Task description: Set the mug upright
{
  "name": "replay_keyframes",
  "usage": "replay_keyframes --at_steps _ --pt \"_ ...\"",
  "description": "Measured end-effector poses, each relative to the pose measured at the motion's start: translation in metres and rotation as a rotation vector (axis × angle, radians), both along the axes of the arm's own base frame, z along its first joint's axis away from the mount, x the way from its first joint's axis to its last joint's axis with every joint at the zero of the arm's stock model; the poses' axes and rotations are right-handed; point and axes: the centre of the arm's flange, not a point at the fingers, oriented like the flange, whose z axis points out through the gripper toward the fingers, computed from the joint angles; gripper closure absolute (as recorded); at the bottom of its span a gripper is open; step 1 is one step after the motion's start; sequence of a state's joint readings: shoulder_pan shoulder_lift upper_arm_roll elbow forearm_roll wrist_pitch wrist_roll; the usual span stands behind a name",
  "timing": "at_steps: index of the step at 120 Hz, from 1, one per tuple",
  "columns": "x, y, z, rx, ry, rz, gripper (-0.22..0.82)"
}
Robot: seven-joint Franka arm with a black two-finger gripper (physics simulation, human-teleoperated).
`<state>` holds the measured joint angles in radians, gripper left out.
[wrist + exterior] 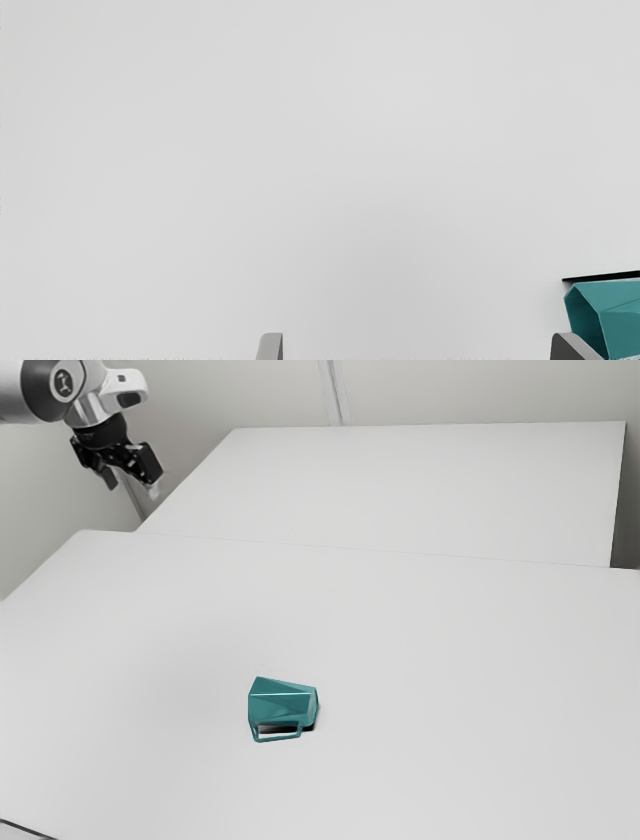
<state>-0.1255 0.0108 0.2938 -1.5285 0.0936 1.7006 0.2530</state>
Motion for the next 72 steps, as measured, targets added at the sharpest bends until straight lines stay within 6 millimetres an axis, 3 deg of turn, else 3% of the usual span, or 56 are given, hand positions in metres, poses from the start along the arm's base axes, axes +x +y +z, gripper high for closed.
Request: replay_keyframes --at_steps 44,52,65,72 --pt "-0.014 0.004 0.002 -0.005 0.005 -0.020 0.02" --pt "-0.018 -0.008 -0.003 -0.016 0.015 -0.039 0.02" --pt "-0.025 -0.050 -0.014 -0.035 0.037 -0.102 0.02" --pt "-0.030 -0.062 -0.021 -0.045 0.046 -0.117 0.02"
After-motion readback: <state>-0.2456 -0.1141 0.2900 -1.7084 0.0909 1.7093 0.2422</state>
